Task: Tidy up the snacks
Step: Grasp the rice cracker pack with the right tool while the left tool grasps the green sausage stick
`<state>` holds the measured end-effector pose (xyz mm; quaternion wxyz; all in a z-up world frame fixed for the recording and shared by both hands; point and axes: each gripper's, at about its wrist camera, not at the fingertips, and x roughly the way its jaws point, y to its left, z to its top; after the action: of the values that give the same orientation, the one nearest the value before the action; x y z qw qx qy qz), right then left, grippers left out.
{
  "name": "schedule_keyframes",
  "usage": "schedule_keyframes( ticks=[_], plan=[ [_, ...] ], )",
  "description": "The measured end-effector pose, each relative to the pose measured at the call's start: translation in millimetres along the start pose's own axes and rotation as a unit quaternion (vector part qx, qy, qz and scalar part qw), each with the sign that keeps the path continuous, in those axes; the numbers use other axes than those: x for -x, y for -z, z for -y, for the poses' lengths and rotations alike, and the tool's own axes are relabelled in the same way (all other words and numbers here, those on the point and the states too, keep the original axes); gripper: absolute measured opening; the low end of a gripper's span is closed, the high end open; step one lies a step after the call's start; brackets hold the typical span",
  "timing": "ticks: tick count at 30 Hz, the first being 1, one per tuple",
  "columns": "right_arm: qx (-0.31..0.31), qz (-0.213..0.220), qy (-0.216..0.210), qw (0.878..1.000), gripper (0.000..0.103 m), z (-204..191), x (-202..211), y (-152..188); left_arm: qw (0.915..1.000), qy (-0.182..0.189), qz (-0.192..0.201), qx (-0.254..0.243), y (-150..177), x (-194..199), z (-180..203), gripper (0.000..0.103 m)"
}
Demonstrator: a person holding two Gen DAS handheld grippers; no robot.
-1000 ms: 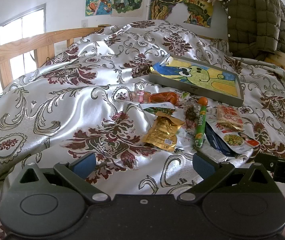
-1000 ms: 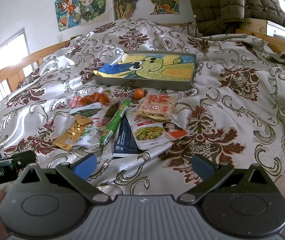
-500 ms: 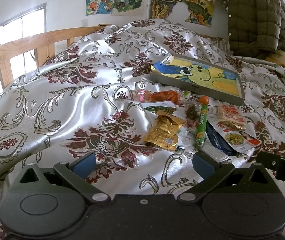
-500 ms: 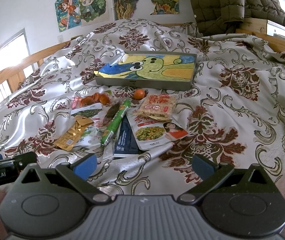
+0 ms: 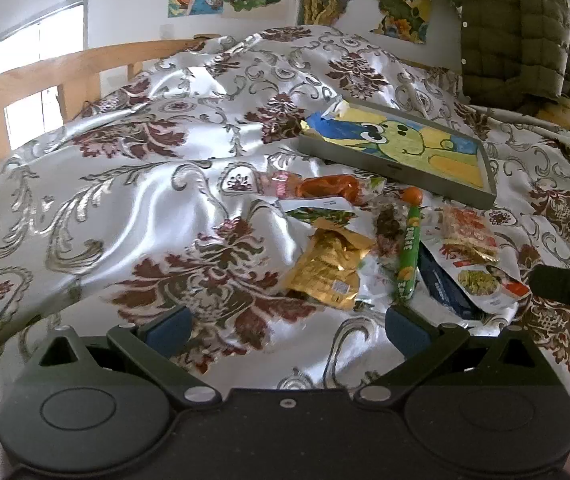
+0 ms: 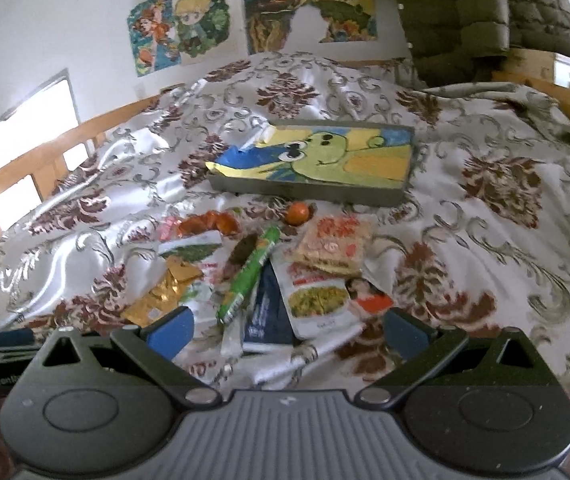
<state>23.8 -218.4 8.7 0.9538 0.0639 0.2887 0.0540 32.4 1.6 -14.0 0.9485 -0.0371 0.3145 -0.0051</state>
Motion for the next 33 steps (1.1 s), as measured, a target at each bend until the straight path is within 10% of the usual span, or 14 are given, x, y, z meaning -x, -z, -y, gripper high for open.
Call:
schedule_keyframes(
  ticks=[33],
  plan=[
    [-0.093,-0.131,-0.143,0.977,0.098,122,-159,-81,0.9768,0.185,-0.029,-0.103,-55,-132,109,0.102]
  ],
)
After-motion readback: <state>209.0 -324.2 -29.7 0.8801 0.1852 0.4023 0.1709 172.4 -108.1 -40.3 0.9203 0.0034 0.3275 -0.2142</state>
